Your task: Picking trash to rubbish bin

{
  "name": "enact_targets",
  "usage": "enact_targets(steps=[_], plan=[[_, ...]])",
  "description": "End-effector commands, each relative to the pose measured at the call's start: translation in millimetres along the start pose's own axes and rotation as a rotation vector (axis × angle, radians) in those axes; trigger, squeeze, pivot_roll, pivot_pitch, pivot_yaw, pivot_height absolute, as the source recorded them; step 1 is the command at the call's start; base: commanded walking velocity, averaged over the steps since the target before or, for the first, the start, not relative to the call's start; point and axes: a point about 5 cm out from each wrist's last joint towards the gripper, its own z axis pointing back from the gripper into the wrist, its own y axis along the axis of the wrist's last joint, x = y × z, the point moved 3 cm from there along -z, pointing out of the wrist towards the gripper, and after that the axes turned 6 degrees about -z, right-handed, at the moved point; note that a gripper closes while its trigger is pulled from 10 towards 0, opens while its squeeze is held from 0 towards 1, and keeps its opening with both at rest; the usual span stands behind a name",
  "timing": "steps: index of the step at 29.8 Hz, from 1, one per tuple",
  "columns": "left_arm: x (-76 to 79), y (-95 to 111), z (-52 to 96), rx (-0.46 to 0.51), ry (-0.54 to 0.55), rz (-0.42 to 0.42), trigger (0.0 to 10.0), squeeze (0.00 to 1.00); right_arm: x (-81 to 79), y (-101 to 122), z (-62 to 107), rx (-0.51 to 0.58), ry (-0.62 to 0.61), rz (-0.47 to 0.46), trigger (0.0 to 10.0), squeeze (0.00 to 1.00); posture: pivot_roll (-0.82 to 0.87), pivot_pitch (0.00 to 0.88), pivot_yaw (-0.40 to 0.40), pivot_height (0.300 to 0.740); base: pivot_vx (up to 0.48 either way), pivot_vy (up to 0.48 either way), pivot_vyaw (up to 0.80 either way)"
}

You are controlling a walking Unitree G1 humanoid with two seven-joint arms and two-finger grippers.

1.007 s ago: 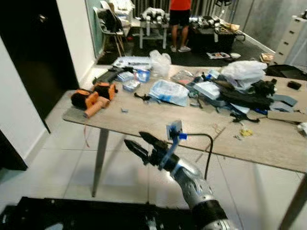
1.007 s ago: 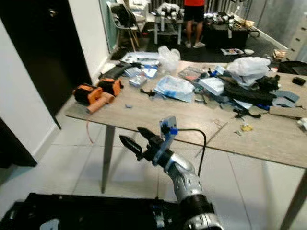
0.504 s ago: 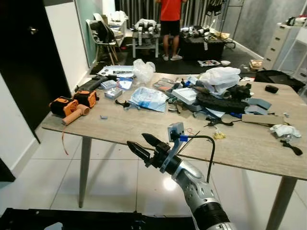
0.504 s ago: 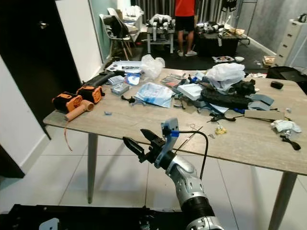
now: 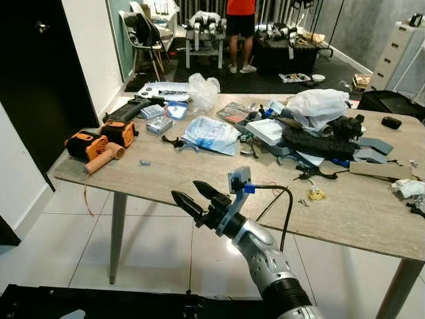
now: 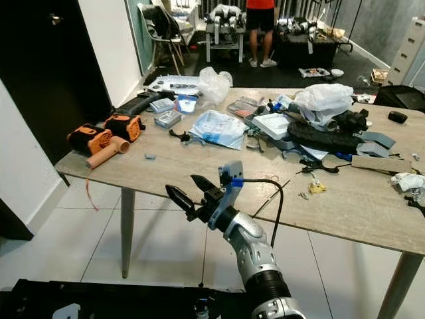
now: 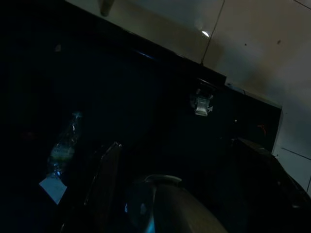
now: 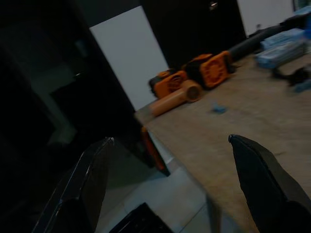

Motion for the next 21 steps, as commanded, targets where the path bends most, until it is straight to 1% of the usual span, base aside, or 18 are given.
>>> enact_targets(steps=[1,11,21], plan=[[-6.9,-7,4.1,-0.029,0.015,-0.013,10.0,0.0,1.6,2,-0.9,0.013,-0.011,0.003,10.0,0.0,-0.04,0.138,0.02,0.74,0.281,0.0,0.0],[-3.9,-8,3.1,-0.033,0.005,-0.019,10.0,0.0,3.1,11,-2.7,0.036,-0.015,0.024,10.0,0.0,-0.05,0.132,0.018,0.74,0.278,0.0,0.0],[-3.0,-10,3.5,-0.036,0.002,-0.014,10.0,0.0,1.8,13,-3.3,0.042,-0.008,0.029,10.0,0.0,-0.05,0.136,0.017,0.74,0.284,0.0,0.0]])
